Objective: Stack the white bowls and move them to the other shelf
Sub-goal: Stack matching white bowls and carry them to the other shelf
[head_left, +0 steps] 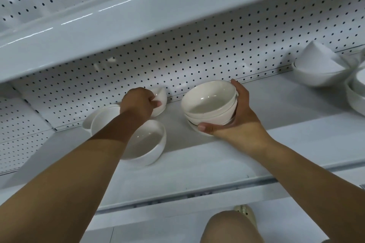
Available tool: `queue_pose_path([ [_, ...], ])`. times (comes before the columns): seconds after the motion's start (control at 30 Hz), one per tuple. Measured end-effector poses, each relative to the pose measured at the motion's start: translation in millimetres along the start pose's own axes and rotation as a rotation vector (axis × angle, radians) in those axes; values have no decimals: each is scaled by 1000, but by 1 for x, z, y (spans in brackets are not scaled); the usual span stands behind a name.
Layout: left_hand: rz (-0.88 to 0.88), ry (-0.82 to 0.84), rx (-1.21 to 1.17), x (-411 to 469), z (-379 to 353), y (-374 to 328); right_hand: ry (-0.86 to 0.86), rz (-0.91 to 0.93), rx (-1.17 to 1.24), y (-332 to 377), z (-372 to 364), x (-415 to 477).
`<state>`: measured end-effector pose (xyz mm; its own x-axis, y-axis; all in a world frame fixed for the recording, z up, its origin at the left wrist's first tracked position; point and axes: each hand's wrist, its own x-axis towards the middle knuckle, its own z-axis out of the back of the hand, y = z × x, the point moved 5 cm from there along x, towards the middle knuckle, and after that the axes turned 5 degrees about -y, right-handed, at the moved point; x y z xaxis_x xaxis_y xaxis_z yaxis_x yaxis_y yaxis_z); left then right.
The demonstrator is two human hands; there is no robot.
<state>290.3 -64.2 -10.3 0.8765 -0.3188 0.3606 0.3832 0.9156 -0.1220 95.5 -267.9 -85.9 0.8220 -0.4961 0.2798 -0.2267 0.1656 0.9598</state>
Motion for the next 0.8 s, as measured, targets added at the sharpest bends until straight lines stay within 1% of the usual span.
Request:
queue_pose_path([
  [0.2, -75, -171, -234, -10, 19, 0, -7, -14, 8, 2, 3, 1],
  [0.27, -146, -229, -290, -15, 32, -6, -14, -14, 18, 2, 3, 1],
  [0.4, -285, -430, -396, -40, 59, -25, -15, -5, 3, 0, 2, 2],
  [0.47, -376, -491, -418, -55, 70, -38, -16, 4, -7, 2, 4, 2],
  [0.6, -542, -524, -385, -70, 80, -55, -15, 19, -26, 5, 5, 0],
  [0.73, -638, -543, -385, -82, 78, -70, -8, 10, -19, 3, 5, 0],
  [0.8, -669, -504, -390, -88, 73, -75, 0, -3, -6, 4, 5, -1],
])
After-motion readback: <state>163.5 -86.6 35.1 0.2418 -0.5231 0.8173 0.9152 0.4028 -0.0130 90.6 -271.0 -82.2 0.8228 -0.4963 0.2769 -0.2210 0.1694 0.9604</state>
